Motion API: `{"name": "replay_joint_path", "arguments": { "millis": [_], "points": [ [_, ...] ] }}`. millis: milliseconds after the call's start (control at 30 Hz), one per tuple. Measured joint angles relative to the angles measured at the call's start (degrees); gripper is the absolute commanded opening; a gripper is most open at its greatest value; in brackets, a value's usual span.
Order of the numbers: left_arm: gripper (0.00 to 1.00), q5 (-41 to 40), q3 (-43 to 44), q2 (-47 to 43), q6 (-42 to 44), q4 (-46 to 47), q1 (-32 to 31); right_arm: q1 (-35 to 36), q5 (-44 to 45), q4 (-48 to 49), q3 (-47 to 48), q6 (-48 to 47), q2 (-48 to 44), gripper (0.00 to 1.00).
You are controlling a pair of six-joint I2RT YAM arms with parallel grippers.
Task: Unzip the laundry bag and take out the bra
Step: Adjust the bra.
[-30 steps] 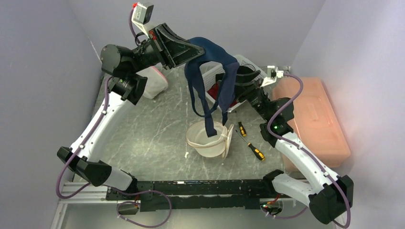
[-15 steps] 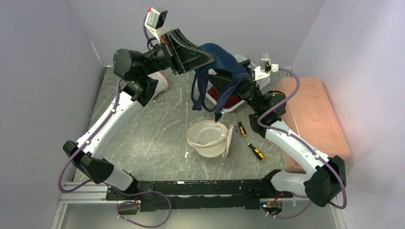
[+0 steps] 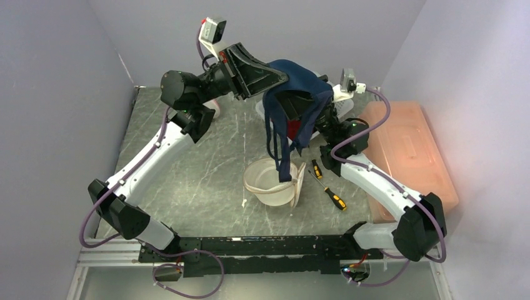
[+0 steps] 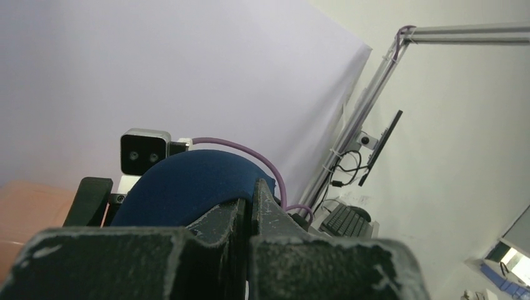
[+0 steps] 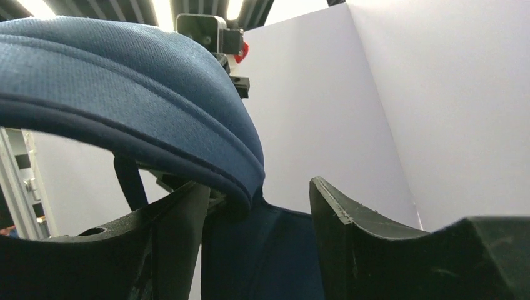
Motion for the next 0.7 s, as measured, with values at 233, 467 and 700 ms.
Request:
{"name": "replay_joint_path", "arguments": {
  "millis": [233, 467, 700],
  "points": [
    [0.03, -5.35, -3.72, 0.0, -0.83, 1.6, -0.24, 0.0, 1.51, 2.89, 0.0, 0.83, 2.38, 0.28],
    [0.22, -10.01, -6.21, -0.48, -0.26, 2.16, -0.26, -0.61, 1.4, 2.01, -0.02, 1.05, 2.43, 0.0],
    [0.93, -24.04, -17.97, -8.66, 7.17, -5.57, 0.72, -6.25, 2.78, -19.63, 0.09, -3.78, -2.71, 0.0]
  ]
}}
